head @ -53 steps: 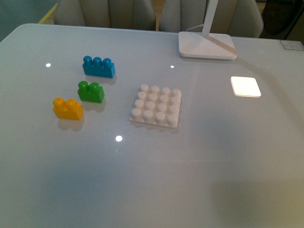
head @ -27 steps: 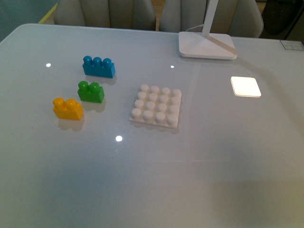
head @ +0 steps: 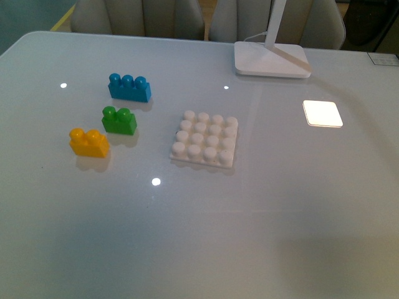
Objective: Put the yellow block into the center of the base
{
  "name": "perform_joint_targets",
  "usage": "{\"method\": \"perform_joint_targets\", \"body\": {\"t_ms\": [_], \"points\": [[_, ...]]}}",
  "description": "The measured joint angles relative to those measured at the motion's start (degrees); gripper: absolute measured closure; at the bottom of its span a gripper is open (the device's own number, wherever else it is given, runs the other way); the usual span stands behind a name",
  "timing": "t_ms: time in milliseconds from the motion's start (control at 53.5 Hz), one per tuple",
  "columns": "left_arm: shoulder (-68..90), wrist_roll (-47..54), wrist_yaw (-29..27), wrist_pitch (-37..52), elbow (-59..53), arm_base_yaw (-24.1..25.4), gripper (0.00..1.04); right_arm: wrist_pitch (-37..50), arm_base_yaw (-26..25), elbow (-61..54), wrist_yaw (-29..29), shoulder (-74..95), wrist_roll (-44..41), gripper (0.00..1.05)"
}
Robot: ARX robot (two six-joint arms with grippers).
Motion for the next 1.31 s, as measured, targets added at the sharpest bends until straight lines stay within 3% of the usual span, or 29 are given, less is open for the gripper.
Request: {"method": "perform_joint_targets", "body": {"t_ms": [318,842,935,1122,1253,1309], "points": [[0.00,0.00,0.00,0.00,0.00,0.00,0.07,-9.51,0.00,0.00,0.00,-9.90,0.00,1.03],[0.00,0.00,0.00,0.00,0.00,0.00,0.07,-18.10,0.00,0.00,-0.02,-18.45,-0.02,1.03],[0.00,-0.02,-0.02,0.00,0.00,0.00,0.07,-27.32,-0.02,0.00,-0.04,-25.99,-0.02,1.03],[0.00,0.00,0.00,0.00,0.00,0.00,0.07,-28.28,-0.02,0.00,-0.07,-28.28,-0.04,1.03],[0.00,0.00,0.00,0.00,0.00,0.00,0.07,-28.28,-0.02,0.00,-0.09,-28.33,-0.09,0.81],[1.29,-0.90,1.27,-2.45,0.83,0.42,0.07,-28.28,-0.02,0.00,-0.07,-28.33,-0.09,0.67]]}}
